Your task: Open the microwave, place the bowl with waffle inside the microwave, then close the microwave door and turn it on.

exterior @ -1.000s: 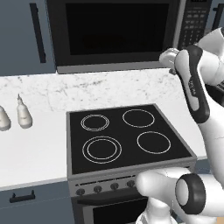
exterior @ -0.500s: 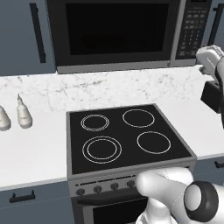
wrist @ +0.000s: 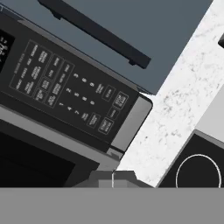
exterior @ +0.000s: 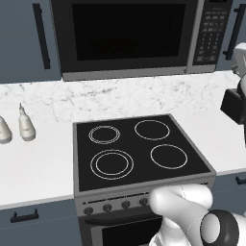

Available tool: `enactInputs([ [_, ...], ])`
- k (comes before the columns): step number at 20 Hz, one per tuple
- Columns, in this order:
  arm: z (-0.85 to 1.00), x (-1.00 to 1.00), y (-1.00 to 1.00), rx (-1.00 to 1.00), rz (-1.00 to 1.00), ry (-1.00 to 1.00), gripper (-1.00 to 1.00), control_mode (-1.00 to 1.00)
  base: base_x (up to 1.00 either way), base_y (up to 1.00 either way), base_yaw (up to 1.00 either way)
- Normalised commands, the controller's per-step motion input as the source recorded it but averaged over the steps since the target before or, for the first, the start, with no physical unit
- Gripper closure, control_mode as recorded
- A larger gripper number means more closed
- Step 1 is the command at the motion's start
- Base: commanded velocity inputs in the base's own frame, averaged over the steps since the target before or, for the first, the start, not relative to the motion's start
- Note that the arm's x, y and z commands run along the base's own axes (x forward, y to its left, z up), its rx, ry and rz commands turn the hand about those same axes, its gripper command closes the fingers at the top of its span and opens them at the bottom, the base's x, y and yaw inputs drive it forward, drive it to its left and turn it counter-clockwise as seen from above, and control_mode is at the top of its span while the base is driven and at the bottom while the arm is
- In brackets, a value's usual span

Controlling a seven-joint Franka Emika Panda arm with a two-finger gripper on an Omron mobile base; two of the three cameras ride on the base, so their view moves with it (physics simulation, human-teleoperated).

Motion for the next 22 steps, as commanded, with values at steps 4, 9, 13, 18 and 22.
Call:
enactInputs([
  [4, 0.00, 0.00, -0.01, 0.18, -0.19, -0.16, 1.00, -1.00, 0.00, 0.00, 0.00],
  [9, 0.13, 0.00, -0.10, 0.11, 0.00, 0.01, 1.00, -1.00, 0.00, 0.00, 0.00],
  [13, 0.15, 0.00, -0.09, 0.04, 0.11, 0.09, 1.00, -1.00, 0.00, 0.00, 0.00],
  [18, 0.06, 0.13, -0.02, 0.03, 0.13, 0.07, 1.00, -1.00, 0.00, 0.00, 0.00],
  [22, 0.00, 0.39, 0.00, 0.01, 0.12, 0.03, 1.00, -1.00, 0.00, 0.00, 0.00],
])
